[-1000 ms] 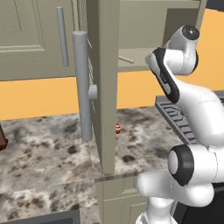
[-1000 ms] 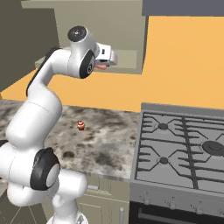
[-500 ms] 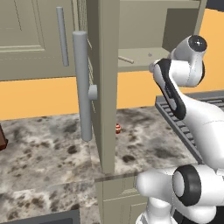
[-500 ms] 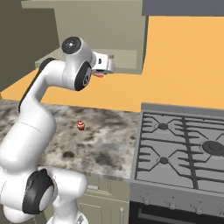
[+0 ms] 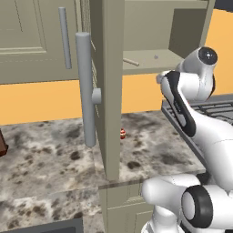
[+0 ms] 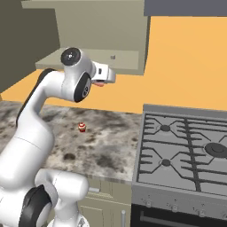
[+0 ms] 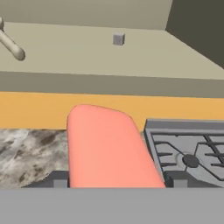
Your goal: Pick the dish brush and bar soap from the cabinet and place them on the counter.
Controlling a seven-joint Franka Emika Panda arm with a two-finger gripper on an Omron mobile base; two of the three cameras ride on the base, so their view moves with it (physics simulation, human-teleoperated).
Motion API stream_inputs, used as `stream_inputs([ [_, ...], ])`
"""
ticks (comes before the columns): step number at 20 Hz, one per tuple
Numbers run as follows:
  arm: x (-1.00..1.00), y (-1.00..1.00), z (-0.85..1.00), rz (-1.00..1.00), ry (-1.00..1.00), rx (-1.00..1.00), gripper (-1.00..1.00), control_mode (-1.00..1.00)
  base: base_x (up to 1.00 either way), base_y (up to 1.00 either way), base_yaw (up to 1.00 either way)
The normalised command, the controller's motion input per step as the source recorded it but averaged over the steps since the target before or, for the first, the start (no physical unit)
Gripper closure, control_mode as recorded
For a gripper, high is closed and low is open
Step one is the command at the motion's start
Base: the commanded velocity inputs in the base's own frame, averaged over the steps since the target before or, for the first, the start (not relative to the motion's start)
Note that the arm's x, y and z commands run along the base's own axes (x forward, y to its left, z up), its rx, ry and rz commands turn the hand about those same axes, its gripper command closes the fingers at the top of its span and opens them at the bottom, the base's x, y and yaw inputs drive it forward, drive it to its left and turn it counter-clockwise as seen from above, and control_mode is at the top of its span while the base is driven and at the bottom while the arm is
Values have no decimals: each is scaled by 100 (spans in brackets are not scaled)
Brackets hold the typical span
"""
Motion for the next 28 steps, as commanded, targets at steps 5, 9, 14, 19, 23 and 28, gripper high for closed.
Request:
stream_inputs([
  [5,-12,0,-33,0,2,0,100,-100,0,0,0],
  [9,-6,0,-38,0,3,0,100,-100,0,0,0],
  [14,-6,0,-39,0,2,0,100,-100,0,0,0],
  [19,-1,0,-36,0,2,0,100,-100,0,0,0],
  [23,0,0,-36,0,4,0,100,-100,0,0,0],
  [28,0,0,-42,0,4,0,100,-100,0,0,0],
])
